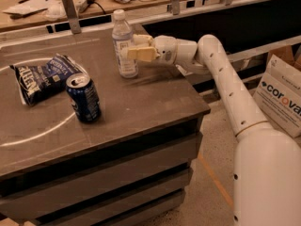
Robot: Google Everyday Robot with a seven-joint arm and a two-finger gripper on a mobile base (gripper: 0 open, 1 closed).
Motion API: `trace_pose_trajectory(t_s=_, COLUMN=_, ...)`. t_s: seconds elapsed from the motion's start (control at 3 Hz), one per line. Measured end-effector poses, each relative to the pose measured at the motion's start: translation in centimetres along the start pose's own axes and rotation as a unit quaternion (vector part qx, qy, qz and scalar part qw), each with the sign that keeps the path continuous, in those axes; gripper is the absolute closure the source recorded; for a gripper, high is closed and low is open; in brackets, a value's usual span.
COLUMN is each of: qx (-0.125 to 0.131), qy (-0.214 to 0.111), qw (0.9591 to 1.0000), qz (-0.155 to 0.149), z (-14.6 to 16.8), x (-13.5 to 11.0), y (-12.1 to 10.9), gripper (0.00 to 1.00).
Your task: Place blue plastic bottle upright
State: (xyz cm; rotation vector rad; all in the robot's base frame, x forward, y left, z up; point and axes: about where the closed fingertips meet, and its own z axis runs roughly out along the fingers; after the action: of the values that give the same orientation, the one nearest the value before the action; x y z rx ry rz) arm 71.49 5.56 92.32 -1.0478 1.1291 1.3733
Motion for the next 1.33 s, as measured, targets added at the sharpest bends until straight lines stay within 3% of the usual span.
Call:
trace_pose_trajectory(t_s=0.67, qx=0.017, qy=0.012, qw=0.9998, qz=-0.006, z=-3.1, x=-0.6, y=0.6, gripper=0.00)
trace_pose_trajectory(t_s=1.33, qx=0.065, qy=0.049, qw=0.9962, qz=-0.030, z=-7.6, x=-1.9, y=1.1, gripper=0.00)
